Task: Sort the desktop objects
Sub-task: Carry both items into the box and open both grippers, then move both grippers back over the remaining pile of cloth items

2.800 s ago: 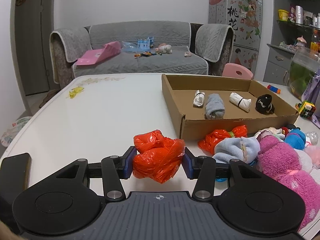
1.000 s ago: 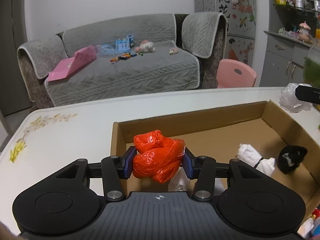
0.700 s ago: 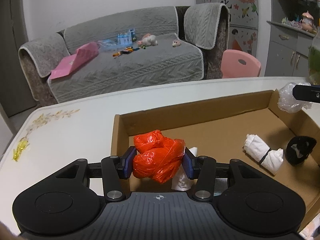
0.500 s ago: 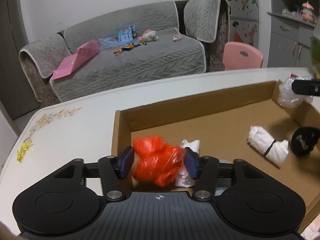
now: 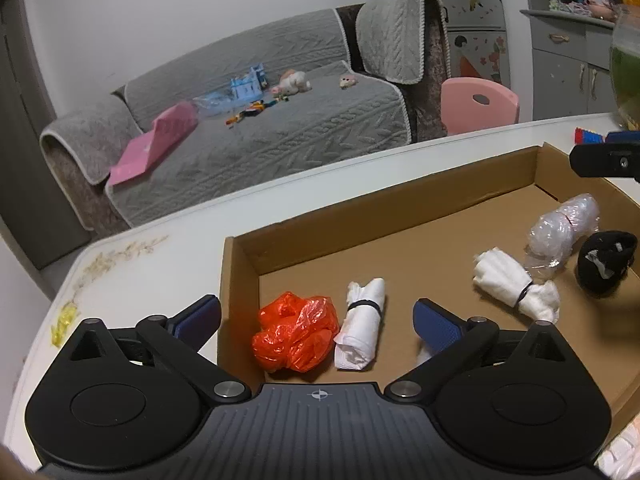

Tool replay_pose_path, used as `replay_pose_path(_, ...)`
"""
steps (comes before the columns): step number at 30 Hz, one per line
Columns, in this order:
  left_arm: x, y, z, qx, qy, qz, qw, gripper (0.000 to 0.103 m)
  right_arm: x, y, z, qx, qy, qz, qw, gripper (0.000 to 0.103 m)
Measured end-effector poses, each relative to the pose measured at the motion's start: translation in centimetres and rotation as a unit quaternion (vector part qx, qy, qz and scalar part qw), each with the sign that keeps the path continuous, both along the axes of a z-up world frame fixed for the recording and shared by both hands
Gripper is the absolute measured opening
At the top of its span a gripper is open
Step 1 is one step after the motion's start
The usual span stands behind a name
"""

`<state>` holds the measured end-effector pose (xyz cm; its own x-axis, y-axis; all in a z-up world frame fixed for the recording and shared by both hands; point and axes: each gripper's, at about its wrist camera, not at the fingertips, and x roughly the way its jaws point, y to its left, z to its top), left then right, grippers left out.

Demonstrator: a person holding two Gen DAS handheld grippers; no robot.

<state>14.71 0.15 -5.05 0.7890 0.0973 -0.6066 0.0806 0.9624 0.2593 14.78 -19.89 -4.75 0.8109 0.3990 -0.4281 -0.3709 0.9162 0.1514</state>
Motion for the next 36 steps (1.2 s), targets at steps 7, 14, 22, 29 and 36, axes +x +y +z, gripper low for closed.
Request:
replay_pose_path(7,-1.1,0.1,1.1,-0.008,-0.007,-0.01,0.9999,0.103,-1.1,-0.8,1.1,0.0,-0.02,0.004,1.0,0.101)
replay_pose_path(14,-3.1,0.4,2.4,-0.03,-0.005,-0.037,0.9989,0.103,-2.6,-0.8,1.8,-0.012,-0.036,0.024,0.999,0.102)
replay_pose_path(22,-9.1,1.4,3.1,-0.019,0.006,-0.087,0.996,0.103,-6.7,-2.5,2.4,-0.036,-0.064,0.093,0.993,0.102)
replay_pose_path(29,-14.9,2.3,1.9,0.0,0.025,-0.134,0.9906,0.103,-10.4,-5.3,1.1,-0.065,-0.039,0.192,0.979,0.102)
replay_pose_path(36,-16.8,2.7,0.4,-0.036,0.055,-0.133,0.9889,0.103,-12.4,-6.7,-1.6,-0.068,0.004,0.197,0.978,0.102)
